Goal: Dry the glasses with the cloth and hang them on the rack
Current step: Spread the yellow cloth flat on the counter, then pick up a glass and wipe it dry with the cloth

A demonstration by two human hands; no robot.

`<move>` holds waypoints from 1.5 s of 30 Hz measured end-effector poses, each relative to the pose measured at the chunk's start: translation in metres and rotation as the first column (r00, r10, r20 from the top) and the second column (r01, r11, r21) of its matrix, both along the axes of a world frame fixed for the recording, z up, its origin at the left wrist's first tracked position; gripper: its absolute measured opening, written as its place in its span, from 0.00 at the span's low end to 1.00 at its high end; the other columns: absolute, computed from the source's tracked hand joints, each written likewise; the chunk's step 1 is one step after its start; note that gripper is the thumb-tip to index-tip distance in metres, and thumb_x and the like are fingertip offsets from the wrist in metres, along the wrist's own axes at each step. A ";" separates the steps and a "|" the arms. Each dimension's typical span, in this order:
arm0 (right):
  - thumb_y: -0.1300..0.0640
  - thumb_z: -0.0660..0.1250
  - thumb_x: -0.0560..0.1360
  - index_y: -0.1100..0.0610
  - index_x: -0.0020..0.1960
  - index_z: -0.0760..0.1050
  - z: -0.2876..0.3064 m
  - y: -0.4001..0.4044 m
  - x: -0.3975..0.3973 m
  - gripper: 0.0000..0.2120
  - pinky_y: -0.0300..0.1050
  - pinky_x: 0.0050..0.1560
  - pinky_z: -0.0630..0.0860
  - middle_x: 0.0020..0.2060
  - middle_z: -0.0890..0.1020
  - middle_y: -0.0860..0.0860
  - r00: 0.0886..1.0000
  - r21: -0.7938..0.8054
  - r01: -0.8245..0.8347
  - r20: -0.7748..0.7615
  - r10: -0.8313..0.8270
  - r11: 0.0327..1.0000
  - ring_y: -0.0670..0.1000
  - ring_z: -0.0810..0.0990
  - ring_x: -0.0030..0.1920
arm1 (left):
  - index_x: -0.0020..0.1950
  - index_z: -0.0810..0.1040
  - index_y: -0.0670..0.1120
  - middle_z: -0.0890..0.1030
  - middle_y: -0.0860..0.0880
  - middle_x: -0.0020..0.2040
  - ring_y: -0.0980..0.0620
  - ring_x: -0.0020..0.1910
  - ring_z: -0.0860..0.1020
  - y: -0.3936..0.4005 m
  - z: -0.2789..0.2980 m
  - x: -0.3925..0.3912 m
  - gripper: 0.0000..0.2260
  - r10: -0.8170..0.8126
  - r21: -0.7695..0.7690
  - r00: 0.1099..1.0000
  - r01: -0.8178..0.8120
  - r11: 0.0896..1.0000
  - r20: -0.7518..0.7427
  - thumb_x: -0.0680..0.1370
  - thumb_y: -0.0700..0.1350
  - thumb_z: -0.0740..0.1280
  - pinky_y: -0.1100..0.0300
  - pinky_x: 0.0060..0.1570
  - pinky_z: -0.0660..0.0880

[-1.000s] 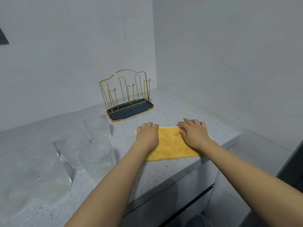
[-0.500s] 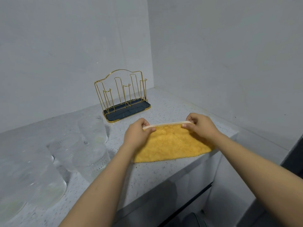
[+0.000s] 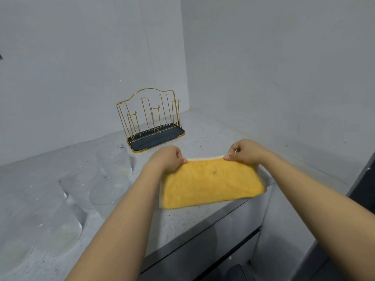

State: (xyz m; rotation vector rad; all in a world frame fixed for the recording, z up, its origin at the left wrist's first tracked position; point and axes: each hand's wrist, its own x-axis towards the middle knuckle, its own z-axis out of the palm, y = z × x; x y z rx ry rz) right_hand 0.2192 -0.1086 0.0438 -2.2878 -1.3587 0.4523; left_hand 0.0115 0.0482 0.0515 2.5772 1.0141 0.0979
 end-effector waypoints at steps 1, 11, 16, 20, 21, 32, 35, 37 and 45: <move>0.46 0.68 0.72 0.51 0.44 0.78 -0.012 0.004 0.000 0.09 0.42 0.43 0.71 0.43 0.78 0.46 0.998 -0.006 0.035 0.044 -0.034 0.999 0.47 0.75 0.44 | 0.51 0.77 0.46 0.79 0.49 0.50 0.50 0.50 0.76 -0.001 -0.012 0.003 0.09 0.016 0.012 1.000 -0.016 1.000 -0.005 0.80 0.50 0.65 0.56 0.51 0.73; 0.46 0.61 0.77 0.51 0.46 0.73 -0.044 0.011 -0.001 0.09 0.44 0.36 0.67 0.40 0.79 0.48 0.948 0.178 0.189 0.223 -0.226 0.966 0.51 0.75 0.43 | 0.50 0.70 0.47 0.78 0.49 0.45 0.50 0.43 0.75 0.002 -0.051 0.010 0.08 0.097 0.195 0.985 -0.125 0.973 0.145 0.83 0.51 0.58 0.55 0.42 0.74; 0.46 0.59 0.78 0.52 0.52 0.75 -0.050 0.017 -0.005 0.12 0.44 0.40 0.69 0.47 0.80 0.51 0.899 0.156 0.232 0.341 -0.273 0.960 0.53 0.77 0.48 | 0.58 0.72 0.45 0.79 0.47 0.52 0.47 0.49 0.77 0.001 -0.052 0.019 0.11 0.153 0.291 0.986 -0.165 0.942 0.062 0.83 0.51 0.58 0.55 0.44 0.74; 0.48 0.58 0.78 0.54 0.55 0.75 -0.064 0.018 -0.007 0.12 0.47 0.49 0.67 0.51 0.77 0.53 0.864 0.240 0.205 0.412 -0.291 0.949 0.54 0.72 0.53 | 0.63 0.72 0.44 0.76 0.44 0.60 0.45 0.58 0.73 -0.002 -0.064 0.020 0.14 0.171 0.353 0.982 -0.188 0.916 0.079 0.83 0.51 0.57 0.53 0.55 0.72; 0.49 0.58 0.78 0.53 0.56 0.74 -0.067 0.018 -0.007 0.12 0.47 0.52 0.66 0.53 0.76 0.53 0.862 0.249 0.187 0.422 -0.280 0.950 0.54 0.71 0.55 | 0.63 0.72 0.44 0.74 0.44 0.61 0.45 0.60 0.71 -0.002 -0.068 0.020 0.14 0.173 0.359 0.980 -0.198 0.912 0.099 0.83 0.51 0.56 0.53 0.58 0.69; 0.50 0.60 0.77 0.55 0.48 0.73 -0.052 0.020 -0.028 0.09 0.43 0.42 0.65 0.43 0.73 0.50 0.975 0.207 0.037 0.205 -0.081 0.978 0.52 0.71 0.47 | 0.59 0.72 0.42 0.75 0.42 0.58 0.44 0.58 0.71 -0.015 -0.053 0.011 0.14 0.225 0.173 0.939 -0.274 0.946 0.260 0.84 0.51 0.56 0.51 0.61 0.68; 0.53 0.60 0.75 0.52 0.40 0.68 -0.034 0.017 -0.042 0.06 0.42 0.34 0.65 0.37 0.74 0.48 0.975 0.301 0.168 -0.194 -0.112 0.939 0.51 0.73 0.40 | 0.55 0.67 0.45 0.80 0.43 0.51 0.43 0.49 0.77 -0.026 -0.041 0.007 0.10 0.263 0.025 0.907 -0.287 0.958 0.329 0.84 0.52 0.54 0.47 0.58 0.72; 0.48 0.65 0.72 0.50 0.43 0.71 -0.018 0.013 -0.051 0.07 0.41 0.34 0.68 0.40 0.77 0.47 0.903 0.248 0.237 -0.414 -0.118 0.939 0.49 0.76 0.41 | 0.55 0.67 0.45 0.80 0.44 0.49 0.45 0.45 0.77 -0.032 -0.031 0.003 0.10 0.260 0.011 0.890 -0.284 0.959 0.375 0.84 0.52 0.54 0.48 0.52 0.75; 0.52 0.68 0.73 0.61 0.59 0.74 0.027 -0.005 -0.090 0.18 0.47 0.41 0.78 0.43 0.84 0.56 0.417 0.141 0.266 -0.909 0.018 0.954 0.55 0.83 0.42 | 0.52 0.69 0.44 0.75 0.49 0.43 0.43 0.49 0.77 -0.050 0.029 -0.035 0.10 0.141 0.196 0.852 -0.272 0.942 0.504 0.83 0.51 0.58 0.48 0.50 0.73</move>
